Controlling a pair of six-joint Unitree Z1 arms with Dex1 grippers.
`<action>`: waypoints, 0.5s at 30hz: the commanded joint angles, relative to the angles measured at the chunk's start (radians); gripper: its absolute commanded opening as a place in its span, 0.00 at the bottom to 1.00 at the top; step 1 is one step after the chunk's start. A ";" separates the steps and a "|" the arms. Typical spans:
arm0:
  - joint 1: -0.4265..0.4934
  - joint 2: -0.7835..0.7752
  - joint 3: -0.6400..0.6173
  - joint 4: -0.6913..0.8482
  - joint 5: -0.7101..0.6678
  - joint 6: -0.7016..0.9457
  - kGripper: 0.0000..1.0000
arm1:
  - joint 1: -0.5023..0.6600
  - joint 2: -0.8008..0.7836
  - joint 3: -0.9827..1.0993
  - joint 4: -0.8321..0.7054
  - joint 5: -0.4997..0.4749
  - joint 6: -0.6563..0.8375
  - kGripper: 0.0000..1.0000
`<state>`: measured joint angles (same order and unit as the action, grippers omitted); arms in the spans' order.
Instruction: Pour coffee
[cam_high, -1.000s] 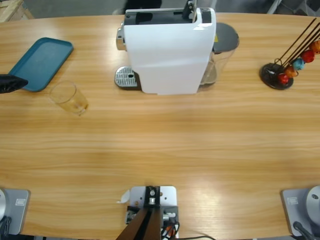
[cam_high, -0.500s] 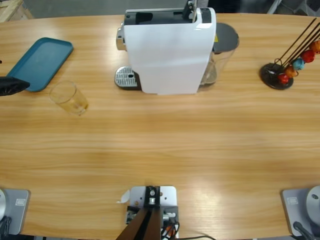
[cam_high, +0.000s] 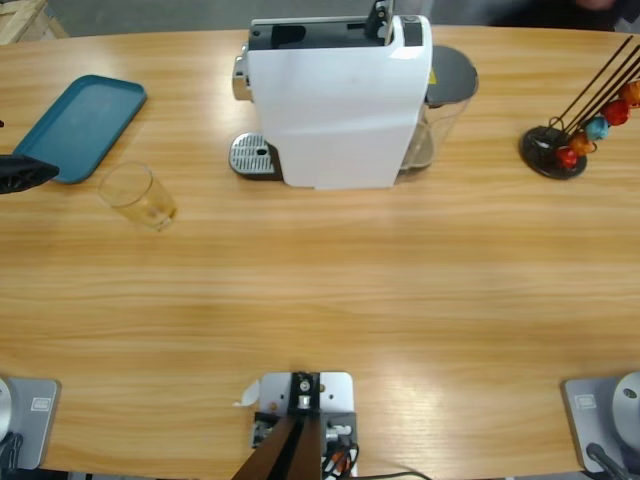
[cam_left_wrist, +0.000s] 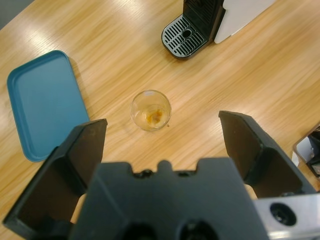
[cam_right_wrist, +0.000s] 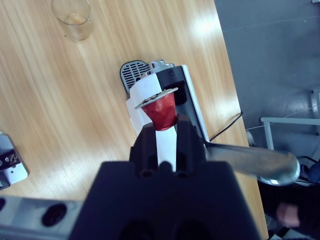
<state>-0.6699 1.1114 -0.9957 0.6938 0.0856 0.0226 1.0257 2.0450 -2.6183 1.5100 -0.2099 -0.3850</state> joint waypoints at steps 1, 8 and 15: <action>-0.016 -0.036 0.039 0.007 -0.010 -0.004 0.97 | 0.014 0.137 -0.046 0.042 -0.013 -0.014 0.01; -0.017 -0.045 0.042 0.008 -0.010 -0.004 0.97 | -0.014 0.200 -0.095 0.039 -0.016 -0.014 0.01; -0.017 -0.036 0.043 0.004 -0.012 -0.004 0.97 | -0.063 0.202 -0.123 0.026 -0.045 -0.015 0.01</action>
<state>-0.6758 1.0873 -0.9955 0.6938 0.0855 0.0226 1.0049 2.1987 -2.6246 1.5100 -0.2163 -0.3860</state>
